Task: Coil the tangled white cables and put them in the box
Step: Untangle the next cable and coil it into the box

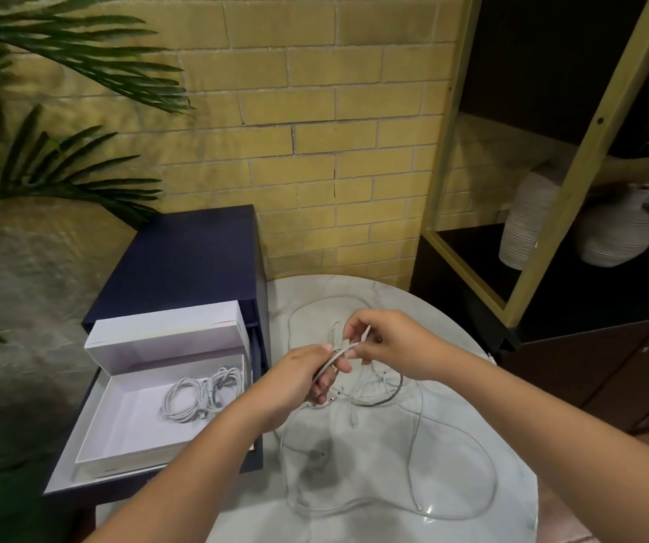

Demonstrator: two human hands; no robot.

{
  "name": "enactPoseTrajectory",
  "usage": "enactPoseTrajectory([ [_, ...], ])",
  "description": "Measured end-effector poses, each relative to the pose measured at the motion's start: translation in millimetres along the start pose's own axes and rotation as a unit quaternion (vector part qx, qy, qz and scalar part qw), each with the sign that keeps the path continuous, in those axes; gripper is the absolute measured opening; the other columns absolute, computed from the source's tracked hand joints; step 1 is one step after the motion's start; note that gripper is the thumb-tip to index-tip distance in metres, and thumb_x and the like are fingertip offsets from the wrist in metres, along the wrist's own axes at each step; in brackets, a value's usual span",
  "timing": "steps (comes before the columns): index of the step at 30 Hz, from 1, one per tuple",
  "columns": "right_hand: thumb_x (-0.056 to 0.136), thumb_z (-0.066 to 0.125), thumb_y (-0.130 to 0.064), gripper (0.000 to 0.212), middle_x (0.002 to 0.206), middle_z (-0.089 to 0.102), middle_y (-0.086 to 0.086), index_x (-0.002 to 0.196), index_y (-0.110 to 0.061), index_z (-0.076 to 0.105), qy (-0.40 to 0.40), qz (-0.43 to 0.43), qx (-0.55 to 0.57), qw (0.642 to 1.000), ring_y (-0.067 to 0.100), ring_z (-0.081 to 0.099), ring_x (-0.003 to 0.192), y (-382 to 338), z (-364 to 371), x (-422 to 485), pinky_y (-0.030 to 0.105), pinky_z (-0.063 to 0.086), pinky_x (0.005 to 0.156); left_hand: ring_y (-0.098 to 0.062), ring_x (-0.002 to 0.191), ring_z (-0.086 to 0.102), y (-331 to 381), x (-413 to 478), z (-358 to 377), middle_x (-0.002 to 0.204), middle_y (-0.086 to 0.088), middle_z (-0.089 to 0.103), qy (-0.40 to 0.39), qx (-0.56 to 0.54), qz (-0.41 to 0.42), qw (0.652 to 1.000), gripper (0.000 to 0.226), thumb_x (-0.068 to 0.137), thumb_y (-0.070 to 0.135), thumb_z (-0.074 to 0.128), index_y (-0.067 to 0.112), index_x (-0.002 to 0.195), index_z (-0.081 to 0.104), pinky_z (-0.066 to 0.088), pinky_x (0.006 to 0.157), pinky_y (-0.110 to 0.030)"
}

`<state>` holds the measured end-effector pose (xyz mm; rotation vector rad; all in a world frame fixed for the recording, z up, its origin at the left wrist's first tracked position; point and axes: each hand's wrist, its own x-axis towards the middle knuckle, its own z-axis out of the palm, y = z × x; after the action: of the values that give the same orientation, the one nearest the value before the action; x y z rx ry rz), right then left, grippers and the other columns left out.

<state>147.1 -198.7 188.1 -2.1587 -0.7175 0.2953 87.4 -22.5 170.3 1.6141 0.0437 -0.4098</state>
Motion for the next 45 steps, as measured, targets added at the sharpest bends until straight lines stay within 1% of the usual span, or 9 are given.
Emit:
enactPoseTrajectory([
  [5, 0.079, 0.076, -0.009, 0.010, 0.075, 0.065, -0.005, 0.078, -0.010, 0.066, -0.011, -0.033, -0.051, 0.998, 0.016, 0.064, 0.073, -4, -7, 1, 0.036, 0.054, 0.073, -0.017, 0.068, 0.066, -1, -5, -4, 0.075, -0.007, 0.069, -0.023, -0.004, -0.011, 1.000, 0.034, 0.101, 0.027, 0.045, 0.003, 0.096, 0.068, 0.056, 0.078, -0.033],
  [8, 0.078, 0.077, -0.010, 0.010, 0.078, 0.064, -0.001, 0.076, -0.010, 0.067, -0.028, -0.056, -0.074, 0.995, 0.017, 0.062, 0.076, -9, -8, 1, 0.040, 0.052, 0.074, -0.017, 0.064, 0.066, -2, -5, -4, 0.071, -0.008, 0.069, -0.003, -0.014, -0.005, 1.000, 0.035, 0.102, 0.032, 0.042, 0.007, 0.097, 0.066, 0.058, 0.074, -0.035],
  [13, 0.082, 0.073, -0.013, 0.004, 0.081, 0.062, -0.006, 0.082, -0.012, 0.069, -0.028, -0.092, -0.117, 0.988, 0.003, 0.056, 0.073, -17, -11, 4, 0.022, 0.046, 0.068, -0.009, 0.048, 0.041, -4, -3, -2, 0.054, 0.004, 0.045, 0.012, 0.024, 0.013, 1.000, 0.040, 0.104, 0.034, 0.035, 0.010, 0.092, 0.064, 0.046, 0.059, -0.025],
  [18, 0.082, 0.074, -0.014, 0.005, 0.080, 0.062, -0.006, 0.083, -0.011, 0.070, 0.015, -0.134, -0.121, 0.983, 0.005, 0.055, 0.073, -21, -18, 6, 0.021, 0.045, 0.066, -0.017, 0.065, 0.063, -1, -9, -3, 0.073, -0.008, 0.066, -0.041, -0.054, -0.009, 0.998, 0.032, 0.103, 0.010, 0.034, 0.002, 0.095, 0.064, 0.051, 0.073, -0.031],
  [23, 0.080, 0.076, -0.018, 0.010, 0.079, 0.065, -0.003, 0.082, -0.010, 0.071, 0.028, -0.118, -0.119, 0.985, 0.008, 0.056, 0.074, -16, -21, 5, 0.026, 0.047, 0.067, -0.017, 0.058, 0.057, 2, -14, 0, 0.066, -0.009, 0.062, -0.035, -0.103, -0.004, 0.994, 0.034, 0.101, 0.005, 0.031, -0.002, 0.097, 0.064, 0.050, 0.064, -0.029],
  [29, 0.081, 0.075, -0.019, 0.009, 0.078, 0.063, -0.006, 0.083, -0.010, 0.071, 0.077, -0.100, -0.075, 0.989, 0.002, 0.052, 0.070, -13, -14, 5, 0.015, 0.042, 0.063, -0.010, 0.045, 0.029, 7, -14, 2, 0.050, 0.003, 0.031, 0.005, -0.081, 0.007, 0.997, 0.047, 0.105, 0.032, 0.030, 0.004, 0.091, 0.066, 0.044, 0.059, -0.027],
  [33, 0.083, 0.073, -0.021, 0.007, 0.079, 0.064, -0.007, 0.081, -0.015, 0.070, 0.111, -0.077, -0.058, 0.989, 0.004, 0.054, 0.067, -5, -11, 8, 0.021, 0.046, 0.063, -0.008, 0.045, 0.030, 8, -15, 2, 0.050, 0.005, 0.039, 0.009, -0.034, 0.036, 0.999, 0.037, 0.104, 0.027, 0.036, 0.005, 0.096, 0.064, 0.031, 0.049, -0.020],
  [38, 0.091, 0.063, -0.019, 0.006, 0.075, 0.065, -0.007, 0.090, -0.018, 0.069, 0.138, 0.007, -0.033, 0.990, 0.006, 0.061, 0.063, 14, -17, 4, 0.036, 0.056, 0.070, -0.008, 0.042, 0.025, 8, -16, -6, 0.047, 0.005, 0.029, 0.029, -0.117, 0.041, 0.992, 0.035, 0.103, 0.024, 0.038, 0.002, 0.102, 0.064, 0.031, 0.048, -0.020],
  [45, 0.099, 0.047, -0.030, 0.018, 0.068, 0.065, -0.005, 0.099, -0.022, 0.063, 0.034, 0.071, -0.097, 0.992, 0.012, 0.060, 0.056, 19, 13, -3, 0.034, 0.050, 0.064, -0.009, 0.048, 0.033, 24, -15, -2, 0.060, 0.003, 0.041, -0.002, -0.246, 0.063, 0.967, 0.036, 0.102, 0.018, 0.032, 0.003, 0.122, 0.057, 0.035, 0.059, -0.025],
])
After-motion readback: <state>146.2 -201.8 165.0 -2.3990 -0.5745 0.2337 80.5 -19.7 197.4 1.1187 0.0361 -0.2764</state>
